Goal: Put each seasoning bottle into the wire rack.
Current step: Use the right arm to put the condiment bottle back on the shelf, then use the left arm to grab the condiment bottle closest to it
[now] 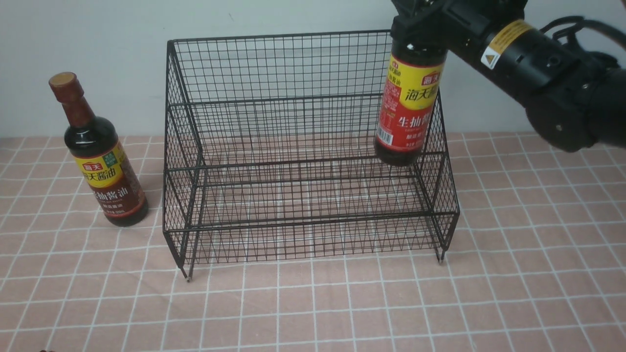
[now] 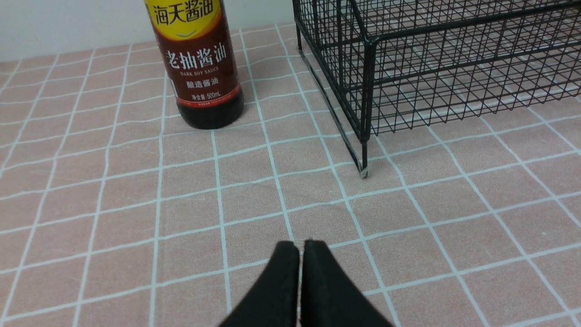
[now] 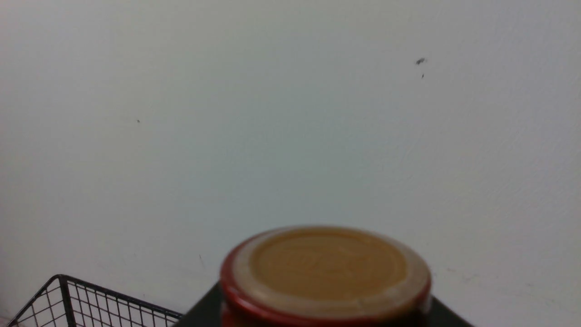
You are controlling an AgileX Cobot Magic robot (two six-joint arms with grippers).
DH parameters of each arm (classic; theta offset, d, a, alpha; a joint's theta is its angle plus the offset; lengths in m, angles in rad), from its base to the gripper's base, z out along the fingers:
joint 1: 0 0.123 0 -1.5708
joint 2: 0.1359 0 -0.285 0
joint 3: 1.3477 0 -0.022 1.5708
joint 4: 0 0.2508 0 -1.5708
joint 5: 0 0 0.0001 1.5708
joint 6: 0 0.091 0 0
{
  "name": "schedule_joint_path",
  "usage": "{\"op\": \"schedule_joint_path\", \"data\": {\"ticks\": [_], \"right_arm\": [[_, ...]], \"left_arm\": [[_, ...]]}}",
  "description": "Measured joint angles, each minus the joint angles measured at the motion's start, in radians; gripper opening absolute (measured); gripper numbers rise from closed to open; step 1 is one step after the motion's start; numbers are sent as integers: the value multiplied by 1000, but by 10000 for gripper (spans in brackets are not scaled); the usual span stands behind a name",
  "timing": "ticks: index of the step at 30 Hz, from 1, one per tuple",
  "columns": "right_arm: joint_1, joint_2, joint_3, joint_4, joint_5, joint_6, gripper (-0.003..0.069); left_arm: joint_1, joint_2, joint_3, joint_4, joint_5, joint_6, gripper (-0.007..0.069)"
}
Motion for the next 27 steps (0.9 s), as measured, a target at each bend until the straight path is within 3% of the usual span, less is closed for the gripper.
{"op": "schedule_joint_path", "data": {"ticks": [16, 23, 27], "right_arm": [[48, 1, 168, -37, 46, -27, 274], [49, -21, 170, -34, -8, -35, 385], [49, -60, 170, -38, 13, -35, 407]], "left_arm": [[0, 0, 0, 0, 0, 0, -7], [0, 0, 0, 0, 0, 0, -7], [0, 0, 0, 0, 0, 0, -7]]}}
